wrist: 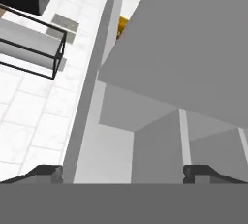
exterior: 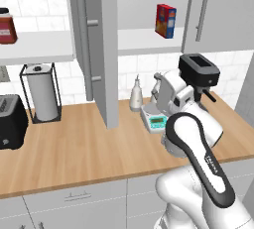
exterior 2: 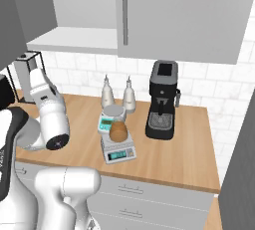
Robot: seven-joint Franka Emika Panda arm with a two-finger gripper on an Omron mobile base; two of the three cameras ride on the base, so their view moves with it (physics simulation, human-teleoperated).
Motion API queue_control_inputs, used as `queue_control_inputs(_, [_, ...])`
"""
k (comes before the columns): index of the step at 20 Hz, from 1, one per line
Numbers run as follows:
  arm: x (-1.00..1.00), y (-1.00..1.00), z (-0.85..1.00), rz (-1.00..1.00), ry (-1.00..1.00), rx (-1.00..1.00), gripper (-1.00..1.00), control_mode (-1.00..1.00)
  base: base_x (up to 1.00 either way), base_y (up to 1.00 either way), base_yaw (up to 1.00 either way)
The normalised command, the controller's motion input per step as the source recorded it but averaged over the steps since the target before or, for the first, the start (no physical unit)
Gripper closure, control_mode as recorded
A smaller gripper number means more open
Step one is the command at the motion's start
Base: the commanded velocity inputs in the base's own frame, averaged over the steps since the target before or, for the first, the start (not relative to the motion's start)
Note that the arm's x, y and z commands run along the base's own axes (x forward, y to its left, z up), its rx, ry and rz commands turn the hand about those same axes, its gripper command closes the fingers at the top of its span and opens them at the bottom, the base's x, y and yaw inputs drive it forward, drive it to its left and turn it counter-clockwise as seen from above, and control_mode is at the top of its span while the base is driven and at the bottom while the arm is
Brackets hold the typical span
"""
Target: Pick the honey bottle and place it on the digital scale for weighing, and close the cabinet.
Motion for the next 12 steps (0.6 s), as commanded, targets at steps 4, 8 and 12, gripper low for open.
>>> queue_control_inputs(4, [-0.94,-0.03,-0.01,-0.01,0.02,0.01,-1.0,-1.0,0.0,0.0,0.0])
queue_control_inputs(8, [-1.0,0.04,0.02,0.0,0.03,0.07,-1.0,-1.0,0.0,0.0,0.0])
queue_control_inputs(12, [-1.0,-0.24,0.43,-0.05,0.0,0.04,-1.0,-1.0,0.0,0.0,0.0])
